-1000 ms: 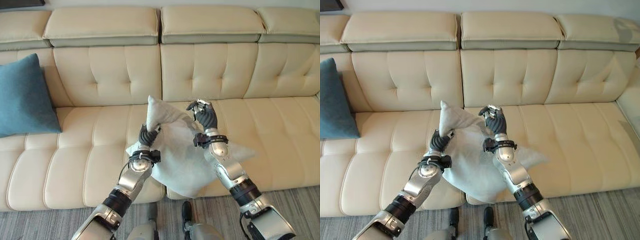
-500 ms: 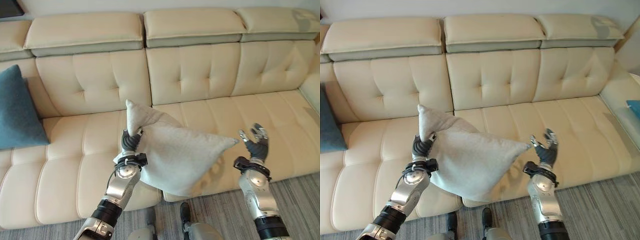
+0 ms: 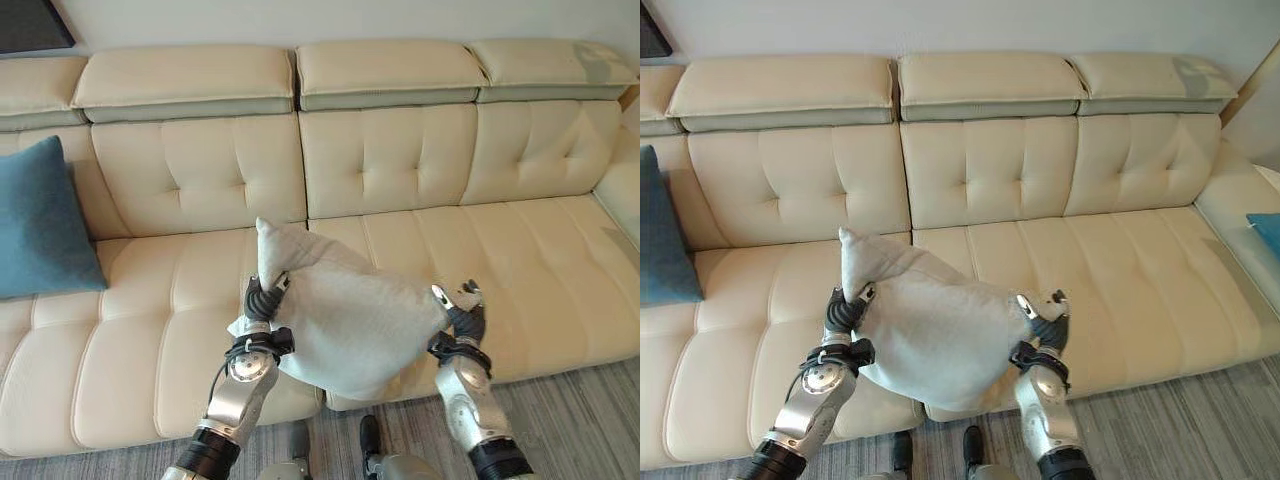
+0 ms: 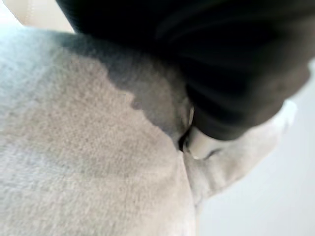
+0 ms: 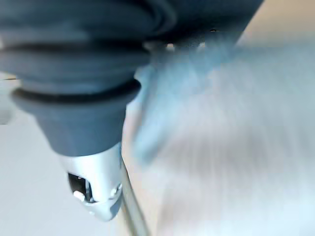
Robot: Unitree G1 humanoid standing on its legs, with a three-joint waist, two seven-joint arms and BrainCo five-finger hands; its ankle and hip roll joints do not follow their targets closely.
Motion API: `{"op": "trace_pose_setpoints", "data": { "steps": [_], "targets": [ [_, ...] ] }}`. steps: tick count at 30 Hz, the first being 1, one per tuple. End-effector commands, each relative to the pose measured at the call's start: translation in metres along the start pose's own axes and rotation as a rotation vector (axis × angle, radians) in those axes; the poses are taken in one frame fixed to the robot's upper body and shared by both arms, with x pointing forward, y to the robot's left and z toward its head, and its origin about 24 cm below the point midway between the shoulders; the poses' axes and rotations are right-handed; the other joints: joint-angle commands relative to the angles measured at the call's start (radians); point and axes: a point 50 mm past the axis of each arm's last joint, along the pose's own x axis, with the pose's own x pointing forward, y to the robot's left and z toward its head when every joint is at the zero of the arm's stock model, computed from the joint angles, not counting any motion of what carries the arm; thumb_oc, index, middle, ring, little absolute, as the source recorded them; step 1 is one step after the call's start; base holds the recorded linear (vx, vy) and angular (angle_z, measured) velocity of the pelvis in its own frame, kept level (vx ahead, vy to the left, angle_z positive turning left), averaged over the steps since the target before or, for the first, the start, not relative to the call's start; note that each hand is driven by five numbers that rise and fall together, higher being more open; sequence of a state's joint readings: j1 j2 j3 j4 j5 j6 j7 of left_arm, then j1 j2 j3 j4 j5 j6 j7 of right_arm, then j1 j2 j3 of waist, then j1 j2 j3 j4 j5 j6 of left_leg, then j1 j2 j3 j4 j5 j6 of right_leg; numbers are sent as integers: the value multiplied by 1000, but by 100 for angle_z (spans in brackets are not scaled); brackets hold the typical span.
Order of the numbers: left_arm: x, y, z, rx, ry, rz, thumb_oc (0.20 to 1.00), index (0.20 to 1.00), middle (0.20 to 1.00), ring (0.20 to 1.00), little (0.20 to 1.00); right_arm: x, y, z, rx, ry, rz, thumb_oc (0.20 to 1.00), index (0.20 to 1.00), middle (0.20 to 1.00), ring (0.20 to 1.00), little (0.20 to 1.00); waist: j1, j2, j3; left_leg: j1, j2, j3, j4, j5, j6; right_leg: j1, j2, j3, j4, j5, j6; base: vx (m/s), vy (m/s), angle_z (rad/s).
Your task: Pick up all the scattered cushions and arrange them neatly on the sofa.
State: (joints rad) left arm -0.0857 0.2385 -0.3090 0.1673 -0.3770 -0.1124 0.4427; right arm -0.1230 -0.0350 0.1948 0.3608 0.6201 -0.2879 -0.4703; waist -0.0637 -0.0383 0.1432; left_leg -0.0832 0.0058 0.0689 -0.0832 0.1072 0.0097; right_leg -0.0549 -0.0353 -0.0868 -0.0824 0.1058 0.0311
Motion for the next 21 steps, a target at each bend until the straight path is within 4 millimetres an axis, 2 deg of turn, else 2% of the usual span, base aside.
{"op": "trace_pose_setpoints", "data": {
  "steps": [1, 3, 4, 5, 10, 14, 15, 21],
  "targets": [
    [6, -31, 58, -161, -278, -143, 200, 200, 200, 200, 200, 0, 34, -1, 192, 33, 159, 1000, 1000, 1000, 1000, 1000, 35, 5, 0, 89, 3, 2, -4, -157, -27, 87, -62, -30, -5, -158, 90, -36, 5, 20],
    [4, -37, 60, -186, -280, -169, 200, 200, 200, 200, 200, -10, 50, -15, 266, 125, 250, 1000, 1000, 1000, 1000, 1000, 44, 3, 7, 86, 2, -2, -4, -155, -29, 88, -63, -37, -5, -157, 88, -28, 3, 5],
    [4, -39, 60, -188, -281, -182, 200, 200, 200, 200, 200, -12, 52, -18, 272, 145, 274, 429, 429, 429, 429, 429, 45, 2, 9, 87, 2, -3, -4, -155, -29, 91, -63, -39, -5, -158, 88, -11, 1, 8],
    [4, -40, 60, -193, -279, -188, 200, 200, 200, 200, 200, -16, 55, -22, 285, 167, 293, 200, 200, 200, 200, 200, 48, 0, 10, 88, 2, -6, -4, -154, -30, 92, -63, -42, -5, -159, 87, -6, -3, 11],
    [3, -45, 61, -225, -272, -209, 200, 200, 200, 200, 200, -20, 63, -22, 359, 192, 342, 200, 200, 200, 200, 200, 55, -7, 13, 85, 2, -9, -4, -153, -30, 92, -63, -47, -5, -158, 86, -8, 2, 10],
    [4, -52, 64, -225, -277, -229, 200, 200, 200, 200, 200, -23, 83, 3, 416, 111, 447, 200, 200, 200, 200, 200, 58, -19, 6, 88, 5, -6, -4, -154, -31, 93, -62, -47, -5, -157, 86, 0, 0, 0],
    [4, -52, 64, -225, -277, -229, 200, 200, 200, 200, 200, -23, 83, 4, 416, 111, 447, 200, 200, 200, 200, 200, 59, -19, 6, 88, 5, -5, -4, -154, -31, 93, -62, -47, -5, -157, 86, 0, 0, 0],
    [10, -69, 86, -201, -358, -249, 200, 200, 200, 200, 200, -25, 115, 46, 383, -47, 573, 200, 200, 200, 200, 200, 58, -32, -4, 88, 8, -3, -4, -156, -31, 93, -63, -47, -5, -156, 85, 0, 0, 0]
  ]
}}
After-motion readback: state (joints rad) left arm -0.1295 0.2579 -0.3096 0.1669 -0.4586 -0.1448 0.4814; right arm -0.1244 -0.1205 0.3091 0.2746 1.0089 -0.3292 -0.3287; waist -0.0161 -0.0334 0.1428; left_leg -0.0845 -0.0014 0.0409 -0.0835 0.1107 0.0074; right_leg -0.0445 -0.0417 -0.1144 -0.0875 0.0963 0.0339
